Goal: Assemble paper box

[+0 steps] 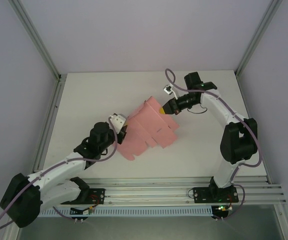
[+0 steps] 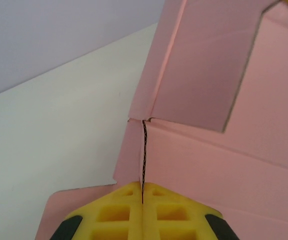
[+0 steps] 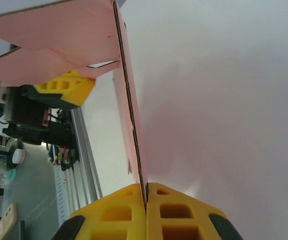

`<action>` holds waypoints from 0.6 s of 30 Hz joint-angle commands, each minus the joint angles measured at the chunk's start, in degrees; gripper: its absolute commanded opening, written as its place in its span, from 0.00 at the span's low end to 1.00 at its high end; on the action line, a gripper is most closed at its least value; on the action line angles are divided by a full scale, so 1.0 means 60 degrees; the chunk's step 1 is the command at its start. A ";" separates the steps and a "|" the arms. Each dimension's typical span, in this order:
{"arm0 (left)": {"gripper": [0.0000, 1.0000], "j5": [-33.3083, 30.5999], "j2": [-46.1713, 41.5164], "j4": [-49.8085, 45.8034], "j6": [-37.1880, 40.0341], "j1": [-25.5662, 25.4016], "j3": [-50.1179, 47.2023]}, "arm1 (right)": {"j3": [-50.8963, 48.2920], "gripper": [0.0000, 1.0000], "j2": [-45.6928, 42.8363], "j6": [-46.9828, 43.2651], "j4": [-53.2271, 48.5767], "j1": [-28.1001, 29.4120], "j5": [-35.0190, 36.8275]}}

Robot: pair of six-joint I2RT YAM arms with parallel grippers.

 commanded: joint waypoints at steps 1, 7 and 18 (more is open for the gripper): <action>0.00 -0.0188 0.0340 0.0884 -0.1424 0.0711 -0.0048 | 0.0602 0.00 0.0224 -0.0420 -0.0676 0.0050 -0.1002; 0.00 0.3890 0.0595 0.2999 -0.4042 0.3716 -0.0726 | 0.0534 0.00 0.0300 -0.0637 -0.1020 0.0050 -0.1644; 0.18 0.5884 0.0686 0.2020 -0.3888 0.4043 -0.0023 | 0.0801 0.00 0.0511 -0.0846 -0.1394 0.0058 -0.1435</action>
